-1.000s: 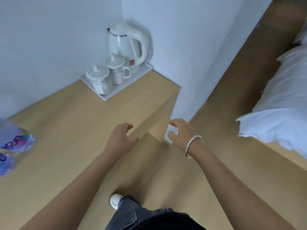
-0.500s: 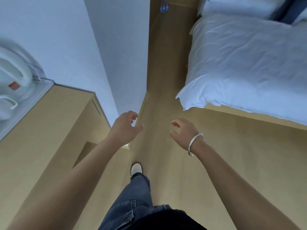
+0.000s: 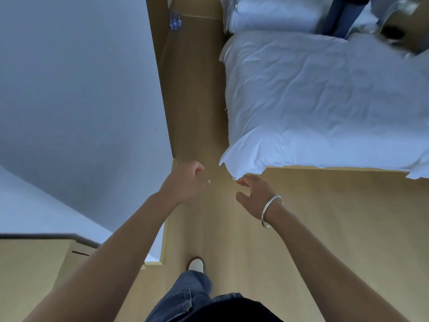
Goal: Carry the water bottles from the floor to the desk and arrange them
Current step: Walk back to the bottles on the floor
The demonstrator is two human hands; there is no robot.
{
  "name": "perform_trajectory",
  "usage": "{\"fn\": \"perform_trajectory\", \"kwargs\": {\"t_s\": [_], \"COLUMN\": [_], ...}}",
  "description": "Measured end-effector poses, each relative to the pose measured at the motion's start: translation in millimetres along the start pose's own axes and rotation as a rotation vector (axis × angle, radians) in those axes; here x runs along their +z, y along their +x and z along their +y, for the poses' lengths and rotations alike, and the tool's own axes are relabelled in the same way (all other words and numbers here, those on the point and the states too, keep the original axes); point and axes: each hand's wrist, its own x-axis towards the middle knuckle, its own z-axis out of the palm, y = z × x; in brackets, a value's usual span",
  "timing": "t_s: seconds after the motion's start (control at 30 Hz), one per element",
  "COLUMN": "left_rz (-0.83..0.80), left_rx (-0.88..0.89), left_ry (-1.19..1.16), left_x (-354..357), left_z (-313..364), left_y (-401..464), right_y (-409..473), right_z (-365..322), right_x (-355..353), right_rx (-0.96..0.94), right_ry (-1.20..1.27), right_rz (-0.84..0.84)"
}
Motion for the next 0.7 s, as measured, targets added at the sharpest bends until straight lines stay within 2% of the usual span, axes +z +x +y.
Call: {"fn": "perform_trajectory", "kwargs": {"t_s": [0.47, 0.7], "left_rz": [-0.042, -0.052], "left_rx": [-0.083, -0.084], "left_ry": [0.045, 0.041], "left_x": [-40.9, -54.1], "left_z": [-6.1, 13.4], "left_y": [160.4, 283.8], "right_y": [171.2, 285.7], "right_z": [-10.2, 2.1], "right_x": [-24.4, -65.7], "right_rx": [0.033, -0.021], "right_ry": [0.066, 0.095], "right_rz": [0.022, 0.045]}}
